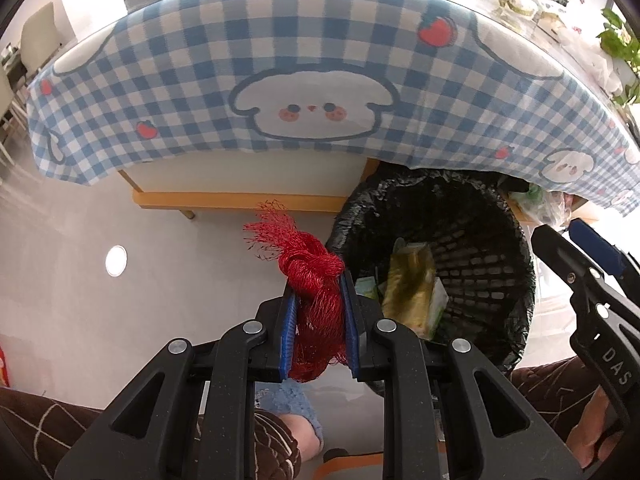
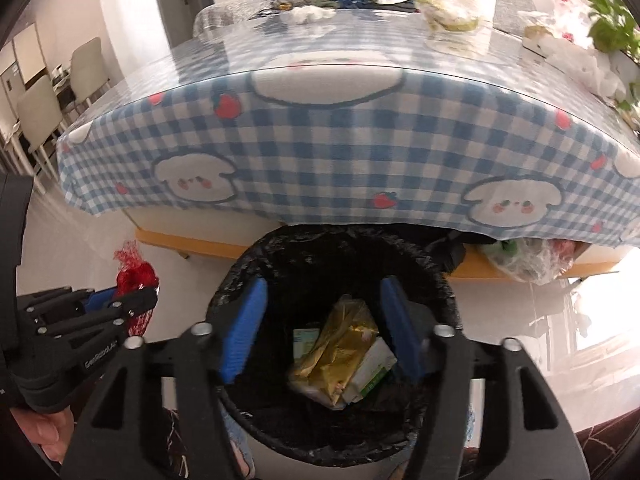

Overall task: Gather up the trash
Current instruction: 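Open the right tool to drop the gold wrapper while the left tool releases the red net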

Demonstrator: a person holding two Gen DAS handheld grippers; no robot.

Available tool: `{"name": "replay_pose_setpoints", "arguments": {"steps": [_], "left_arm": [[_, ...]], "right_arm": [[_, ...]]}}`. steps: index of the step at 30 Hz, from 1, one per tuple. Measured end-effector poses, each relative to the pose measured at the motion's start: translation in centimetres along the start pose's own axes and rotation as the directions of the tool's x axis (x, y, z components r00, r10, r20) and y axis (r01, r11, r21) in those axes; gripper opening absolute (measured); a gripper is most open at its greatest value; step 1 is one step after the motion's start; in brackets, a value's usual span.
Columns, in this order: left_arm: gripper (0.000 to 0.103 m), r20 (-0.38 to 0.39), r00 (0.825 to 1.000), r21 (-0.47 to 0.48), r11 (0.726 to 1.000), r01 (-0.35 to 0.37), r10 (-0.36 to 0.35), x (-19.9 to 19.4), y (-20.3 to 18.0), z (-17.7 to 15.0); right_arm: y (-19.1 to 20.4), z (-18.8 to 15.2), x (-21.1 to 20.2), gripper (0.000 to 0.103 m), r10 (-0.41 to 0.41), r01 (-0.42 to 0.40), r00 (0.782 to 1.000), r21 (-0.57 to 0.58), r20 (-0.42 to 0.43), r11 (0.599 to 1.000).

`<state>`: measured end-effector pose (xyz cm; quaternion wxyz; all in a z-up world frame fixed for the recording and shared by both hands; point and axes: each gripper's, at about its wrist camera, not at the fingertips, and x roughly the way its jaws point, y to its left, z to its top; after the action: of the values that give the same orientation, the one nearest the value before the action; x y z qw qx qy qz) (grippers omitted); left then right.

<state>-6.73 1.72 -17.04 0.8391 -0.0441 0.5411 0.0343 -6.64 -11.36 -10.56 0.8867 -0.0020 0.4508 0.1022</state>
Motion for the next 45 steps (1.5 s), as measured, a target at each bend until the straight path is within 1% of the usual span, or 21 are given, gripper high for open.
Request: {"name": "replay_pose_setpoints", "arguments": {"steps": [1,2,3,4,7,11,18,26,30,31,33,35,37,39,40,42,44,45], "left_arm": [[0.019,0.0,1.0,0.005,1.0,0.003,-0.003,0.1,-0.4,0.0],[0.019,-0.001,1.0,0.008,1.0,0.004,-0.004,0.1,-0.6,-0.1],[0.02,0.0,1.0,0.011,1.0,0.006,-0.006,0.2,-1.0,-0.1],[0.02,0.0,1.0,0.014,1.0,0.008,-0.008,0.3,-1.5,-0.1],[0.02,-0.002,1.0,0.022,1.0,0.015,-0.015,0.5,-2.6,0.1],[0.02,-0.006,1.0,0.034,0.999,0.029,-0.029,0.8,-4.5,0.4],[0.02,-0.021,0.998,0.078,0.996,0.053,-0.052,1.8,-8.2,0.8],[0.02,-0.029,0.995,0.122,0.988,0.095,-0.092,2.3,-12.2,1.6],[0.02,-0.029,0.994,0.149,0.983,0.108,-0.105,2.3,-13.9,1.8],[0.021,-0.028,0.994,0.152,0.982,0.108,-0.105,2.3,-14.2,1.8],[0.027,-0.027,0.995,0.159,0.982,0.103,-0.1,2.3,-14.5,1.8],[0.029,-0.022,0.995,0.165,0.981,0.097,-0.095,2.3,-14.8,1.8],[0.035,-0.017,0.996,0.175,0.98,0.091,-0.09,2.1,-14.9,1.8],[0.04,-0.008,0.996,0.172,0.981,0.091,-0.091,2.0,-14.9,1.9],[0.045,-0.004,0.996,0.171,0.981,0.089,-0.089,1.9,-14.9,1.9],[0.051,0.003,0.996,0.169,0.982,0.086,-0.088,1.6,-14.6,1.9],[0.053,0.003,0.996,0.168,0.982,0.083,-0.085,1.6,-14.5,2.0],[0.057,0.001,0.997,0.167,0.983,0.078,-0.08,1.6,-14.4,2.0]], "right_arm": [[-0.5,0.0,0.0,0.072,-0.009,0.009,1.0,0.009,-0.001,1.0],[-0.9,0.0,0.0,0.076,-0.014,0.014,1.0,0.015,-0.003,1.0],[-1.6,0.0,0.1,0.083,-0.034,0.035,0.999,0.026,-0.009,0.999],[-2.2,0.0,0.1,0.088,-0.051,0.051,0.999,0.035,-0.014,0.998],[-4.4,-0.2,0.5,0.093,-0.074,0.077,0.997,0.079,-0.036,0.994],[-7.0,-0.5,0.3,0.095,-0.114,0.118,0.992,0.103,-0.046,0.988],[-10.7,-0.3,-0.6,0.095,-0.179,0.184,0.982,0.08,-0.064,0.98],[-15.0,-0.6,-1.3,0.095,-0.22,0.228,0.972,0.103,-0.086,0.968],[-16.2,-0.9,-1.6,0.095,-0.212,0.222,0.973,0.124,-0.085,0.967],[-16.4,-0.9,-1.7,0.095,-0.212,0.221,0.974,0.128,-0.083,0.967],[-16.5,-1.0,-1.7,0.095,-0.21,0.22,0.974,0.132,-0.083,0.967],[-16.5,-1.2,-1.7,0.095,-0.21,0.22,0.974,0.131,-0.084,0.967],[-16.7,-1.2,-1.6,0.095,-0.205,0.215,0.975,0.139,-0.087,0.967],[-16.7,-1.2,-1.7,0.095,-0.201,0.212,0.976,0.145,-0.086,0.966],[-16.6,-1.2,-1.7,0.095,-0.2,0.211,0.976,0.147,-0.086,0.966],[-16.5,-1.2,-1.7,0.095,-0.197,0.208,0.977,0.146,-0.085,0.967],[-16.3,-1.1,-1.7,0.095,-0.195,0.205,0.977,0.142,-0.082,0.968],[-16.2,-1.1,-1.8,0.095,-0.194,0.203,0.978,0.14,-0.079,0.969]]}}
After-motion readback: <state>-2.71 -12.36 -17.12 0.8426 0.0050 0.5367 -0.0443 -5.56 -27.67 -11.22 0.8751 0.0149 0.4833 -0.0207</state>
